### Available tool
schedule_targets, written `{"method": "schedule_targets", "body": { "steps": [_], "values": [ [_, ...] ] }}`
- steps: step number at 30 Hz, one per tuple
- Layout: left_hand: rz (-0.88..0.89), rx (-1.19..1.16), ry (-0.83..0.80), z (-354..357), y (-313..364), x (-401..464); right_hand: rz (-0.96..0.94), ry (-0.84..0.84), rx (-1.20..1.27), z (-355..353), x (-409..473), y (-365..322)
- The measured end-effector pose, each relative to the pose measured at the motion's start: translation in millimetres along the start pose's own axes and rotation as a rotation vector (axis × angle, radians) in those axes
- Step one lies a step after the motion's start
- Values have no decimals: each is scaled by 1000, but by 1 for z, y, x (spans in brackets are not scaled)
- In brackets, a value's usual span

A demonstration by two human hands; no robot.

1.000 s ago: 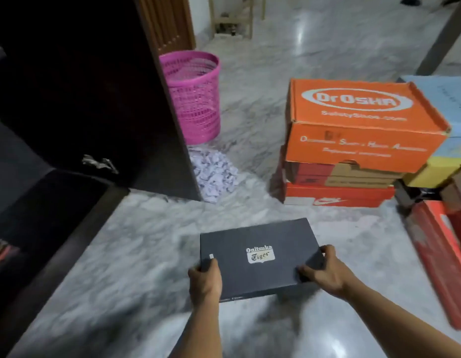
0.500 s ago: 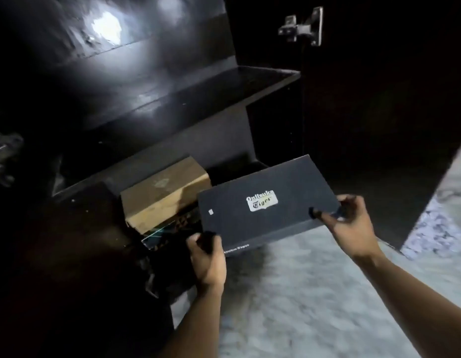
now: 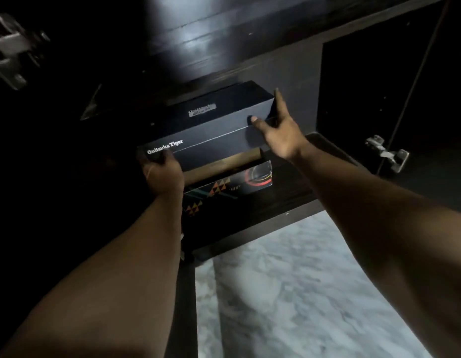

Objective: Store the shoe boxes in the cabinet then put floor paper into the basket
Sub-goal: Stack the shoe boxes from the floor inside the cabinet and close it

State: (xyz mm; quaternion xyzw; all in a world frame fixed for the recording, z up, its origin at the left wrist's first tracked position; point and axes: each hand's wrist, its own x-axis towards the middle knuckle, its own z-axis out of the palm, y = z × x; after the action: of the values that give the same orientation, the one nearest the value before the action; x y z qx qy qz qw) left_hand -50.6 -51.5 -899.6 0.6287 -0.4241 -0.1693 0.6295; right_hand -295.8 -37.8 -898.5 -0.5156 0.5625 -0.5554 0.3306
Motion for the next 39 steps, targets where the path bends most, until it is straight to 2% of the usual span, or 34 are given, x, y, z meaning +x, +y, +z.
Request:
{"method": "schedule_targets", "body": {
  "steps": [2,4,6,10,12,15,17,20,22,26,33,39],
  "values": [
    [-36,5,24,13,4,2,28,-89,-66,5,13,3],
    [-48,-34,1,25,14,0,87,-123,-96,6,26,3],
    [-90,42,-31,37,22,-4,128,-132,-99,10,36,-4],
    [-346,-22,-139,58,35,-2,151,-159,-153,27,44,-9],
    [-333,35,-198,58,36,-12,211,-171,-183,28,33,-3],
    [-204,152,-278,47,21,-44,273,-123,-317,7,-8,16],
    [-143,264,-421,48,9,-76,331,-49,-406,-14,-43,42],
    [-154,438,-704,54,-4,-133,483,-3,-456,-56,-107,85],
    [-162,467,-887,58,-3,-182,573,20,-513,-95,-158,104],
    [-292,420,-1216,56,29,-284,792,82,-659,-177,-264,109],
    [-210,376,-1636,38,98,-469,980,422,-776,-333,-447,66],
    [-63,296,-1998,-4,159,-634,1072,721,-857,-427,-600,-3]
  ]
}}
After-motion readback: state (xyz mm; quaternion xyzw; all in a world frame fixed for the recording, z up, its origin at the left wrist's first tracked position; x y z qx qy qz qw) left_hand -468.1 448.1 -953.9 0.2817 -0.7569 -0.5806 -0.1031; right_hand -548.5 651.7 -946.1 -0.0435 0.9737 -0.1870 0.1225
